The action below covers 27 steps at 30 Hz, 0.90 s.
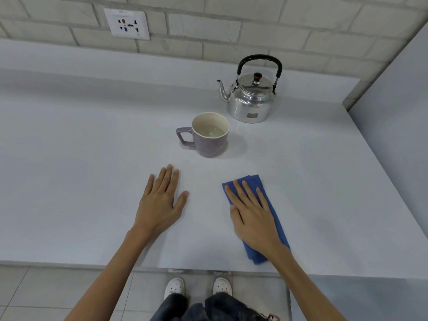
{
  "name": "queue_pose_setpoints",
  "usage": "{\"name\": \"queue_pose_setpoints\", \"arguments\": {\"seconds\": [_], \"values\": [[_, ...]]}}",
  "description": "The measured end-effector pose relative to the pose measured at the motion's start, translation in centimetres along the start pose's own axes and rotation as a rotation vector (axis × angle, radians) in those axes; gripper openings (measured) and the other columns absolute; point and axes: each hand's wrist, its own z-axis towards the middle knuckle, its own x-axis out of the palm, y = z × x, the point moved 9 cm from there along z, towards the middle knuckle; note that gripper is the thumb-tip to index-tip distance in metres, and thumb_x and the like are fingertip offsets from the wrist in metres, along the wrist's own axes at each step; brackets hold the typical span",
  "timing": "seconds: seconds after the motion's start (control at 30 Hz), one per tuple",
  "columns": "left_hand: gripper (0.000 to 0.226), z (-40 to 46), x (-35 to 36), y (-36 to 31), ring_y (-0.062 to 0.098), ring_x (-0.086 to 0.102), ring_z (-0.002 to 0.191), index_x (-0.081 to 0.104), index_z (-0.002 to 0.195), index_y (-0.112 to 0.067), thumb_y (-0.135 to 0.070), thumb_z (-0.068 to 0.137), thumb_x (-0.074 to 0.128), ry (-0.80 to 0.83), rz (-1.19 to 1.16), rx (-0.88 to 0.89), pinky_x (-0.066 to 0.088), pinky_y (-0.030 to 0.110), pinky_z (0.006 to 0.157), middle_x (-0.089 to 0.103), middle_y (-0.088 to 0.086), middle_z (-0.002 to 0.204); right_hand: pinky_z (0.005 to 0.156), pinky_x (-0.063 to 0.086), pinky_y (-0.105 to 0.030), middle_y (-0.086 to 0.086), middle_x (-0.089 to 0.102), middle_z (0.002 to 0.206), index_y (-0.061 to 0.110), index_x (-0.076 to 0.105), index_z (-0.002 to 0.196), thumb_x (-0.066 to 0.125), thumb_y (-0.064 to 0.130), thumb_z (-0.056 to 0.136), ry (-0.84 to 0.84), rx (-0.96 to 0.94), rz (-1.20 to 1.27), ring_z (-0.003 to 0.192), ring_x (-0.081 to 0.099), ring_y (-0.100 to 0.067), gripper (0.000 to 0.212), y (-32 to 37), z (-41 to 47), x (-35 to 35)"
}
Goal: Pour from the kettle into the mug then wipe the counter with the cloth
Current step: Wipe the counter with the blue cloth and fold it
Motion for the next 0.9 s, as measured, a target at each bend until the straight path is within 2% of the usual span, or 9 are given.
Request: {"name": "queue_pose_setpoints", "arguments": {"seconds": [0.13, 0.23, 0.43, 0.63, 0.8, 0.9], "values": [[0.074, 0.0, -0.1, 0.0, 0.012, -0.004, 0.144, 0.009, 0.149, -0.014, -0.057, 0.088, 0.010, -0.015, 0.008, 0.004, -0.003, 0.035, 0.119, 0.007, 0.004, 0.159, 0.120, 0.008, -0.039, 0.005, 0.025, 0.157, 0.028, 0.022, 0.150, 0.019, 0.033, 0.097, 0.002, 0.042, -0.026, 0.147, 0.015, -0.013, 0.053, -3.4, -3.3, -1.1], [0.074, 0.0, -0.1, 0.0, 0.013, -0.002, 0.145, 0.009, 0.149, -0.014, -0.056, 0.088, 0.011, -0.017, 0.013, 0.004, -0.003, 0.035, 0.119, 0.007, 0.004, 0.159, 0.120, 0.002, -0.037, 0.005, 0.019, 0.159, 0.029, 0.016, 0.151, 0.017, 0.032, 0.097, 0.010, 0.096, -0.062, 0.148, 0.009, -0.012, 0.053, -7.2, -2.4, -1.9], [0.074, 0.0, -0.1, -0.1, 0.014, -0.003, 0.145, 0.009, 0.149, -0.013, -0.056, 0.088, 0.010, -0.011, 0.018, 0.005, -0.002, 0.036, 0.119, 0.008, 0.005, 0.159, 0.120, -0.001, -0.044, -0.001, 0.010, 0.162, 0.027, 0.008, 0.151, 0.027, 0.024, 0.102, -0.002, 0.222, -0.094, 0.149, 0.003, -0.019, 0.054, -12.2, 5.2, -2.6], [0.075, 0.0, -0.1, -0.1, 0.013, -0.005, 0.145, 0.007, 0.149, -0.014, -0.057, 0.087, 0.008, 0.005, 0.015, 0.000, -0.004, 0.036, 0.119, 0.006, 0.005, 0.159, 0.120, -0.006, -0.043, -0.001, 0.007, 0.162, 0.026, 0.007, 0.152, 0.022, 0.028, 0.101, 0.046, 0.180, -0.080, 0.149, -0.001, -0.019, 0.053, -7.3, 9.4, -1.2], [0.076, 0.1, 0.0, 0.0, 0.013, -0.005, 0.145, 0.006, 0.149, -0.014, -0.057, 0.087, 0.007, 0.009, 0.021, -0.004, -0.005, 0.035, 0.119, 0.004, 0.004, 0.159, 0.120, -0.005, -0.042, 0.001, 0.014, 0.161, 0.023, 0.012, 0.152, 0.024, 0.031, 0.100, 0.019, -0.006, -0.080, 0.149, 0.004, -0.019, 0.055, 1.1, 3.7, 0.2], [0.076, 0.1, 0.1, 0.1, 0.012, -0.007, 0.144, 0.004, 0.149, -0.015, -0.058, 0.087, 0.007, 0.014, 0.018, -0.006, -0.006, 0.034, 0.119, 0.003, 0.003, 0.159, 0.120, -0.001, -0.042, 0.004, 0.011, 0.160, 0.024, 0.010, 0.152, 0.019, 0.034, 0.100, 0.068, -0.118, -0.047, 0.149, 0.001, -0.016, 0.054, 2.9, -1.5, 0.5]]}}
